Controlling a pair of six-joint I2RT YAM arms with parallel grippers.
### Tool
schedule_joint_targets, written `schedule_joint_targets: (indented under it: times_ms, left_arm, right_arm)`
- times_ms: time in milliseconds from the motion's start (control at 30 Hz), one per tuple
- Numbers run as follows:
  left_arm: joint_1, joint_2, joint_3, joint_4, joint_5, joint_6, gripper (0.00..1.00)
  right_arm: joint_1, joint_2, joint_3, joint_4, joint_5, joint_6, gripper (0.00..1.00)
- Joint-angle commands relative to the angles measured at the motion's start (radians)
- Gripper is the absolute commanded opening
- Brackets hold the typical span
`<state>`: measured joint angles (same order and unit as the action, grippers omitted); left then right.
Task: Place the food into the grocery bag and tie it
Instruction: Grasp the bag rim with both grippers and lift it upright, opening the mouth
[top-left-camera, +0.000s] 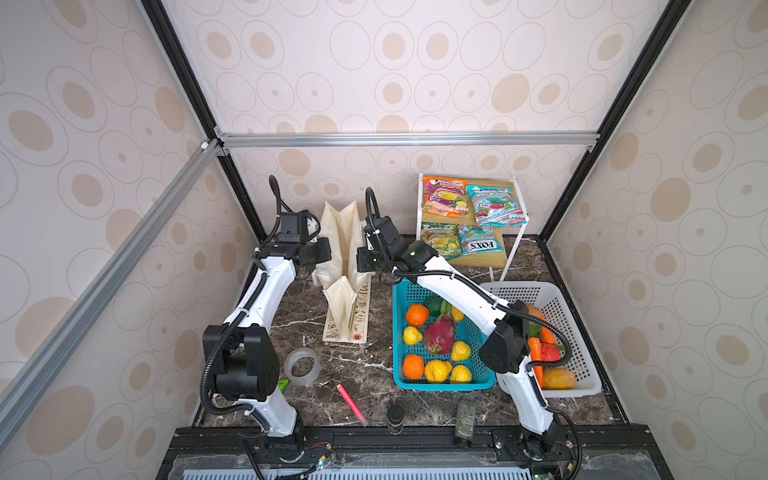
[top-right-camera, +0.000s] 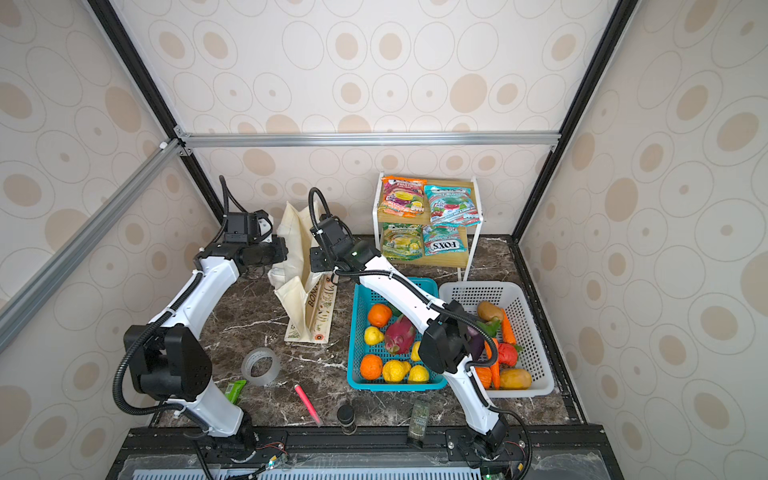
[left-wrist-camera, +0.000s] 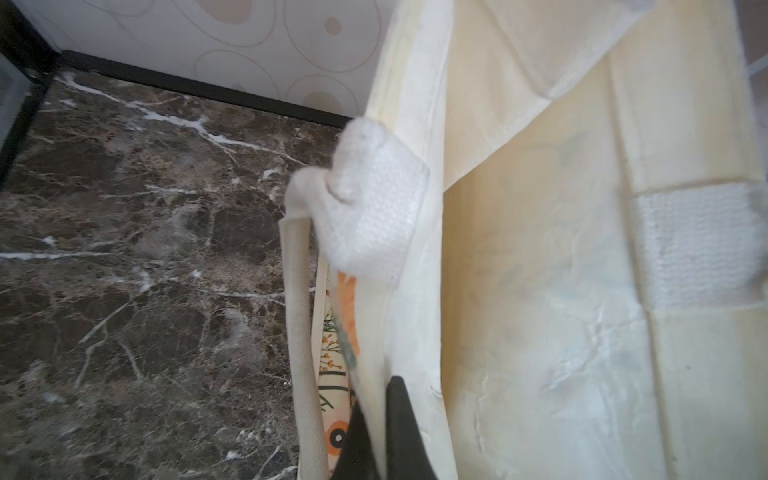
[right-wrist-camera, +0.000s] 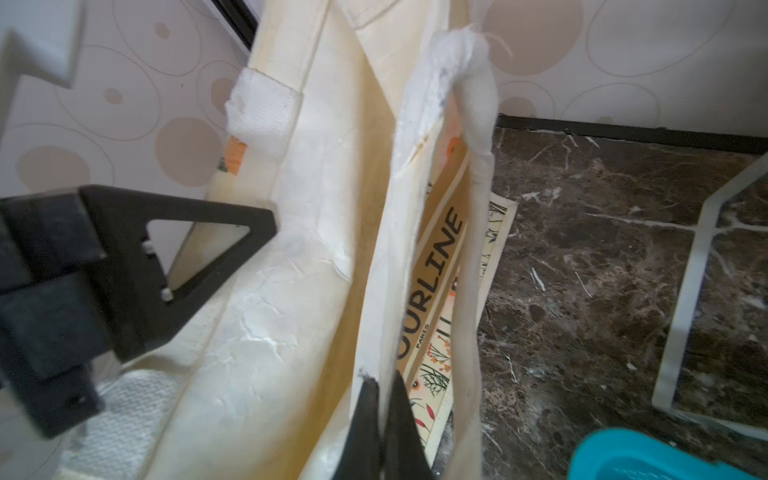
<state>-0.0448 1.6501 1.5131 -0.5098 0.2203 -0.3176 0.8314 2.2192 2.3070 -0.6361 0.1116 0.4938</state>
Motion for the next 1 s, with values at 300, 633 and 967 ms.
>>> schedule_joint_targets:
  times_ms: [300,633,967]
  left_arm:
    - [0.046,-0.247,-0.050,-0.123,-0.154,0.070,0.00]
    - [0.046,-0.286,-0.198,-0.046,-0.091,0.054,0.00]
    - [0.046,-0.321,-0.355,0.149,0.094,0.043,0.00]
  right_arm:
    - [-0.005,-0.351,-0.330,-0.133,0.242,-0.118,0.00]
    - [-0.009,-0.384,-0.447,-0.165,0.238,-0.098,0.00]
    - [-0.011,-0.467,-0.555,-0.062,0.126,-0.101,0.43]
